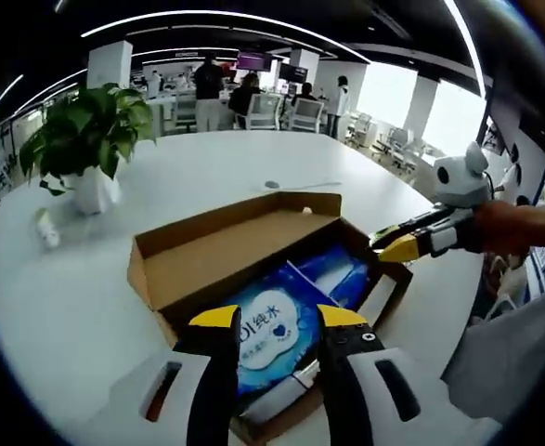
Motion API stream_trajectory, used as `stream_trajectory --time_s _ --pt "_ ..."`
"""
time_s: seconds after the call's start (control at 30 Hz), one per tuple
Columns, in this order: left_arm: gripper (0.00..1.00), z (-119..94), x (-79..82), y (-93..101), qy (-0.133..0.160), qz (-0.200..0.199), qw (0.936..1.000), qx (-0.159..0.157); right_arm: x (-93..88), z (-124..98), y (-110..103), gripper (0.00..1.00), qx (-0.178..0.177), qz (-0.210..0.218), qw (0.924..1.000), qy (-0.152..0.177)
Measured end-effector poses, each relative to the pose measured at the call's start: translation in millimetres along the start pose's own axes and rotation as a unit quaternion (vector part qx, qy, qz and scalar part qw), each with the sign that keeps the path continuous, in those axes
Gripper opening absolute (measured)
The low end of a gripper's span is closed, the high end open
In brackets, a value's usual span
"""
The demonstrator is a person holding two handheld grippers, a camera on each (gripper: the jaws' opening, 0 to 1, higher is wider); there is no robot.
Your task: Operate the shoe box by opening the lid, removing the specified soft item, and placing it in the target area until the item is outside and the box remains undamaged.
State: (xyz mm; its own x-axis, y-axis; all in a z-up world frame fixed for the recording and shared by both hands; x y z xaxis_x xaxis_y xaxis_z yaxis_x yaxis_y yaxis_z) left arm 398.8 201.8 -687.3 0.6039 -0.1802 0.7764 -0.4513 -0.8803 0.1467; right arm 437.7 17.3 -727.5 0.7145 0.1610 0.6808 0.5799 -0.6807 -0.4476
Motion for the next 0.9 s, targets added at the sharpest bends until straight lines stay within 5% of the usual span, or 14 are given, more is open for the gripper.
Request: stream_trajectory --time_s 0.57,0.9 --pt "0.31 -33.8 -27.0 -44.4 0.001 -0.039 0.9987 0.032 0.9 53.7 -22.5 0.19 0.017 -0.007 0.9994 -0.030" --pt "0.30 -49.5 -41.3 -54.4 -0.004 -0.051 0.9977 0.046 -13.2 59.0 -34.1 0.19 0.003 -0.009 0.9987 -0.049"
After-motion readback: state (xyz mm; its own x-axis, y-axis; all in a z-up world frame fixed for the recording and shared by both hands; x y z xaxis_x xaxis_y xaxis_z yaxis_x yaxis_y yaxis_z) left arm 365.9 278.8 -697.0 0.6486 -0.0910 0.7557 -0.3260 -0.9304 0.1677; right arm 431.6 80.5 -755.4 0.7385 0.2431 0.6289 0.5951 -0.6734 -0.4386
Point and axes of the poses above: the point that each gripper's makers call its tool centre point, and the gripper's own axes: z roughly forward along the fingers, y roughly to its right, x roughly out of its top, the point moved 3 cm from there along -z, roughly backward along the fingers, and after that the axes turned 3 degrees about z, right-handed, at the moved point
